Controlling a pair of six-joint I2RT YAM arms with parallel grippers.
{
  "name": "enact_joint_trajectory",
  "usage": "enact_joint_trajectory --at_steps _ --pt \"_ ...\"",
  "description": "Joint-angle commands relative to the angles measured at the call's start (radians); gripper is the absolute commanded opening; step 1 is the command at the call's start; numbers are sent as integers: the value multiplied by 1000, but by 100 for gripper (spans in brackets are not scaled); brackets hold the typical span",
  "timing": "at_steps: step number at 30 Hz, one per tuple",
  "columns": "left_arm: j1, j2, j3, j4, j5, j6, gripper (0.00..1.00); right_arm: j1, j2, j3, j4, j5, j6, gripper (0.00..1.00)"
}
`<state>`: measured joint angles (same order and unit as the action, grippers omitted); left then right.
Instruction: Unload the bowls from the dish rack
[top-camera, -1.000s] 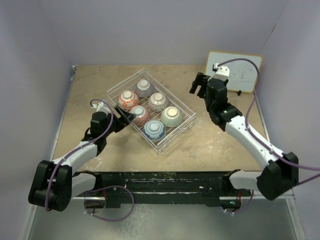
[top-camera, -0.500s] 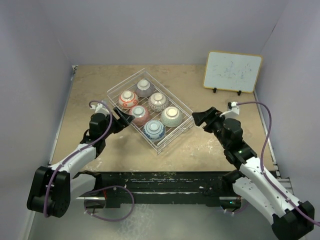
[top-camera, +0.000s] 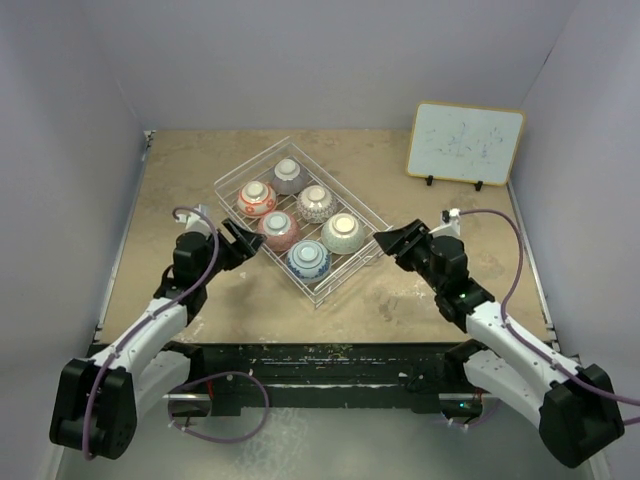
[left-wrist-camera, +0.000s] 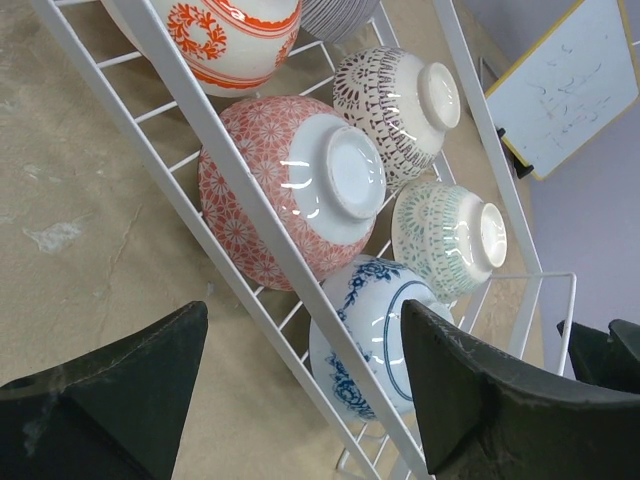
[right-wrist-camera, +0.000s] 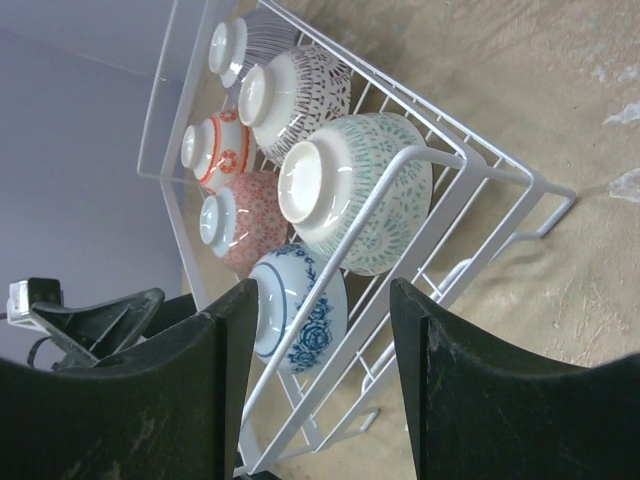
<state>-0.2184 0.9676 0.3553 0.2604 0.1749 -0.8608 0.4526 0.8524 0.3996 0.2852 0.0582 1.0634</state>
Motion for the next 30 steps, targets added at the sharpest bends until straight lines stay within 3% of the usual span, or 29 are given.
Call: enact_joint_trajectory --at_steps 1,9,20,26,30 --pt "1 -35 30 -46 -21 36 80 3 52 50 96 -20 26 57" --pt "1 -94 30 -98 -52 47 80 3 143 89 111 -41 1 48" --pt "1 -97 22 -104 -42 14 84 3 201 107 91 -79 8 24" --pt "1 -137 28 -155 -63 21 84 -6 255 213 10 -9 -72 12" --pt "1 -159 32 -188 -65 35 84 -64 322 271 -4 -52 -95 7"
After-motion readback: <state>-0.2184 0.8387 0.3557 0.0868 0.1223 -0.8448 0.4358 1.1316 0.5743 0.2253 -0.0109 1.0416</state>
